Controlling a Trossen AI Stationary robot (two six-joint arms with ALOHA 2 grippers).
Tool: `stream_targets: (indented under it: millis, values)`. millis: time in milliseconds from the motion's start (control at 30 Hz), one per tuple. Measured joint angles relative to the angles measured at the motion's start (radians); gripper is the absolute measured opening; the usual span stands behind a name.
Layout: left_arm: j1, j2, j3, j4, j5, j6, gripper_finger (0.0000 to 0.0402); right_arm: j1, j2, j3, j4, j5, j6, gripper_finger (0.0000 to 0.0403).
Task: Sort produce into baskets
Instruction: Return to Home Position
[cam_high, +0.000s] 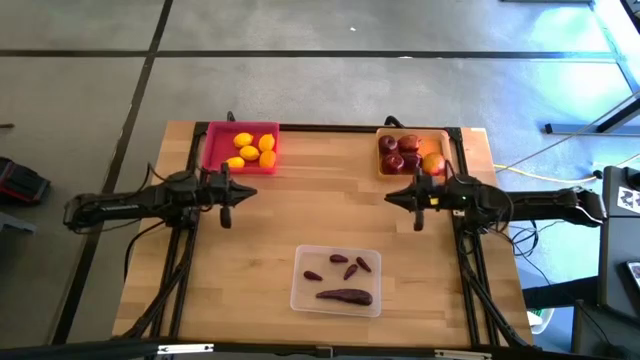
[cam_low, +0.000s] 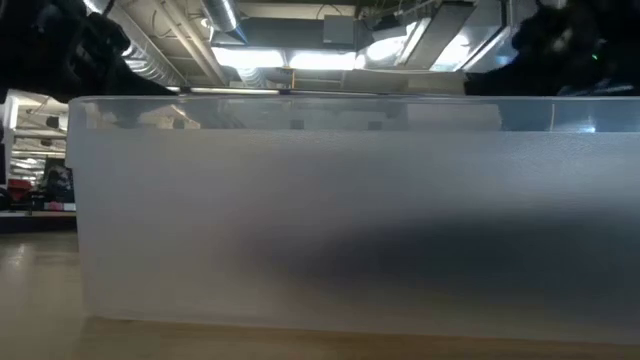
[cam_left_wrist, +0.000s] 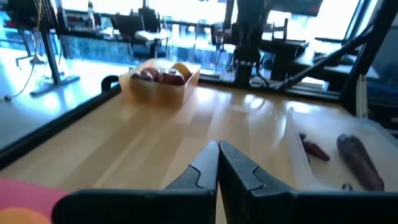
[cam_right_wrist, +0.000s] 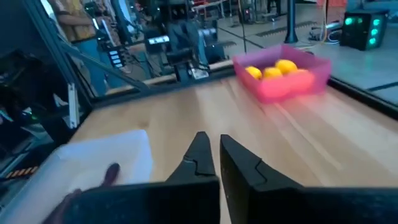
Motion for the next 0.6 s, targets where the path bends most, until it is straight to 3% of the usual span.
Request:
stream_targets:
  millis: [300,600]
  values:
    - [0.0,-0.1,-0.055,-0.011,0.045,-0.021,0.0003,-0.002,-0.231,-0.169,-0.007,0.009,0.011,0.0002]
    - [0.0,-0.214,-0.055,-0.073,0.046,-0.053,0.0001,-0.003,-0.42,-0.215,-0.112,0.081,0.039,0.0002]
